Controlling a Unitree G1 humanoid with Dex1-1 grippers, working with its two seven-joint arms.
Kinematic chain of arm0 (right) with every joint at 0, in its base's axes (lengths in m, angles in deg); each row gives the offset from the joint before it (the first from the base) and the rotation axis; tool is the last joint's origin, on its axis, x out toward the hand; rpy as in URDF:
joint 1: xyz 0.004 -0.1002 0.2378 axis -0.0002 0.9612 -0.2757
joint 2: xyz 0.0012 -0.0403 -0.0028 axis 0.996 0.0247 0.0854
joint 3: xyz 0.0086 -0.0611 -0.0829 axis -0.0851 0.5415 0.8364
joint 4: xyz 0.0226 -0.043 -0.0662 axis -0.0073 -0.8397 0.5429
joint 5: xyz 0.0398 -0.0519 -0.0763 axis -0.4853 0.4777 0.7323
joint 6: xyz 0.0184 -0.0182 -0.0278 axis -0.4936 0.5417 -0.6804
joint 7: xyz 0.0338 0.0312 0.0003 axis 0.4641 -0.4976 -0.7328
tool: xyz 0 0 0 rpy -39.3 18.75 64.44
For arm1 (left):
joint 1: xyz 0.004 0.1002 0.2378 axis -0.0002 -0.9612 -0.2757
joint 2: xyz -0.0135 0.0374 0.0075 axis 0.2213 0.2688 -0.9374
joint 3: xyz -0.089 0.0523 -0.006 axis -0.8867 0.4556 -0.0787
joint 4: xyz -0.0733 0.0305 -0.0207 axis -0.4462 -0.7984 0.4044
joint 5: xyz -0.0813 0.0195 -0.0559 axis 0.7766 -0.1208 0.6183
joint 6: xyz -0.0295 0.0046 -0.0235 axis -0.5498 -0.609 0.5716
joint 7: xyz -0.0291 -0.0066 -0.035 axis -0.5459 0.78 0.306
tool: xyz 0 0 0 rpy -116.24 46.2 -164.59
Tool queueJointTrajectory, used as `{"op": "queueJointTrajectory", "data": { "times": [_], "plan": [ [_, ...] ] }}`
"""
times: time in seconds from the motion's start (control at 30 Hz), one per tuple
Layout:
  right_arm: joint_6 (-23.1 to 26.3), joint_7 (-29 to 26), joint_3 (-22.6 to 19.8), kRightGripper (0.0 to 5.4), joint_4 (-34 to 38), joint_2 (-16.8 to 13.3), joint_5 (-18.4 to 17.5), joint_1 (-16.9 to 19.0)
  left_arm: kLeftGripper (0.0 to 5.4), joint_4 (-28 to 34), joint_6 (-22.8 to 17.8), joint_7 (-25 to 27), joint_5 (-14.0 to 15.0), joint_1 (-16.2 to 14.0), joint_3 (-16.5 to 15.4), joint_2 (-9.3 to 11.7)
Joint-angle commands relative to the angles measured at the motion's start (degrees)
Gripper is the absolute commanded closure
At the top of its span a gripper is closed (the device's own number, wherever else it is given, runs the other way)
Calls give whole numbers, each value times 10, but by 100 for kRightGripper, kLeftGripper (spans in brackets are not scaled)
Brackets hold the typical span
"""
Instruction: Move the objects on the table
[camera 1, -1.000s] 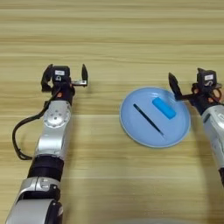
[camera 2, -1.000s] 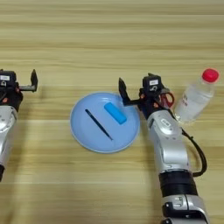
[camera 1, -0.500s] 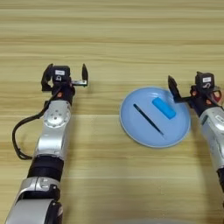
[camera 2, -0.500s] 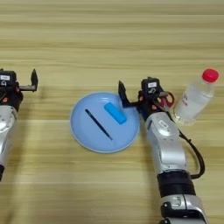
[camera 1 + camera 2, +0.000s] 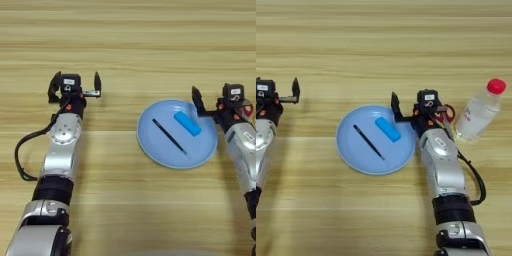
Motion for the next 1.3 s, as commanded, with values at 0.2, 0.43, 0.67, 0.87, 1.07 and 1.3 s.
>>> {"op": "queueJointTrajectory", "data": {
  "times": [0.2, 0.43, 0.67, 0.87, 1.07, 1.3],
  "plan": [
    [-2, 5, -5, 2, 3, 4, -3, -6, 0, -6, 3, 5, -4, 6, 3, 4],
    [-3, 6, -6, 2, 2, 3, -2, -6, 0, -8, 4, 5, -4, 7, 3, 4],
    [-8, 15, -9, 2, 0, 0, 5, -7, 0, -9, 5, 6, -5, 7, 3, 4],
    [-8, 28, -15, 2, -11, -4, 12, -10, 0, -9, 5, 6, -5, 7, 3, 4],
    [-1, 40, -20, 2, -23, -12, 18, -13, 0, -7, 5, 5, -5, 6, 3, 3],
    [5, 46, -16, 2, -46, -21, 35, -16, 0, -6, 5, 5, -5, 5, 3, 3]
  ]
}}
